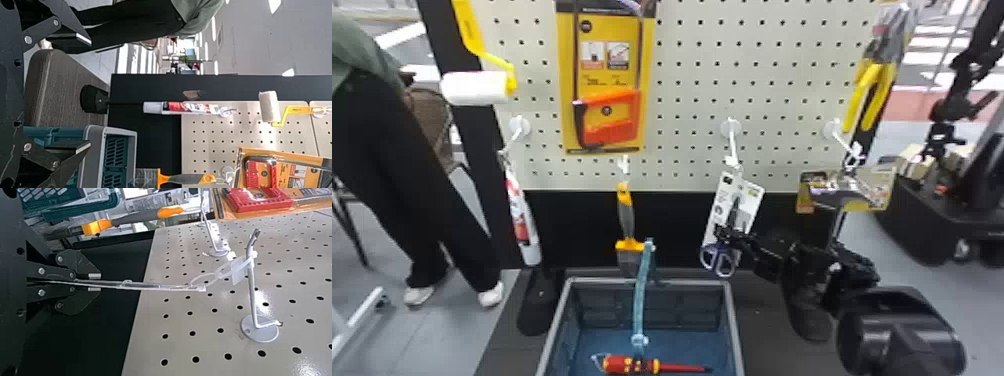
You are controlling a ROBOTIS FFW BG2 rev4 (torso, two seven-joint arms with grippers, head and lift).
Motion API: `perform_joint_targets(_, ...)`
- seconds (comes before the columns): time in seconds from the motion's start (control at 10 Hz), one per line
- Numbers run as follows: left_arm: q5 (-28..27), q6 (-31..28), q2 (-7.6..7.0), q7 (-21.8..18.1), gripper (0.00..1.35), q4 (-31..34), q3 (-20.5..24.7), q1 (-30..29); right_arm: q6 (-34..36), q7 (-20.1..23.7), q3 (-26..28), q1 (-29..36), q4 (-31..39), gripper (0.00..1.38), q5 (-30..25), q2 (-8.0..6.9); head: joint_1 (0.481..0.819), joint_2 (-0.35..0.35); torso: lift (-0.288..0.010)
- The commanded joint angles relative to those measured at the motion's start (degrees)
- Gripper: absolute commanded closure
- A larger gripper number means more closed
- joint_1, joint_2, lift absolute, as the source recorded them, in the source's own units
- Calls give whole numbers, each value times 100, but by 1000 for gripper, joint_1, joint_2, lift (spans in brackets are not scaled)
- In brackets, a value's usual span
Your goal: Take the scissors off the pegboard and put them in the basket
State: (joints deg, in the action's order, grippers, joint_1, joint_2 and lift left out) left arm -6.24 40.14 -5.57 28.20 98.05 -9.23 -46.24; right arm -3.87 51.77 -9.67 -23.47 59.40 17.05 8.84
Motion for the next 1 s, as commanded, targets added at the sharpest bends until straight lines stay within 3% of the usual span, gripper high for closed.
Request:
perform_joint_targets(0.0, 0, 20, 3, 2, 367, -10, 0, 6, 0, 0, 0, 0, 2, 1289, 0, 4, 549, 0, -100)
perform_joint_targets(0.9, 0, 55, -6, 2, 367, -38, 9, 6, 35, 0, 0, 36, 241, 1289, 0, 13, 549, 0, -100)
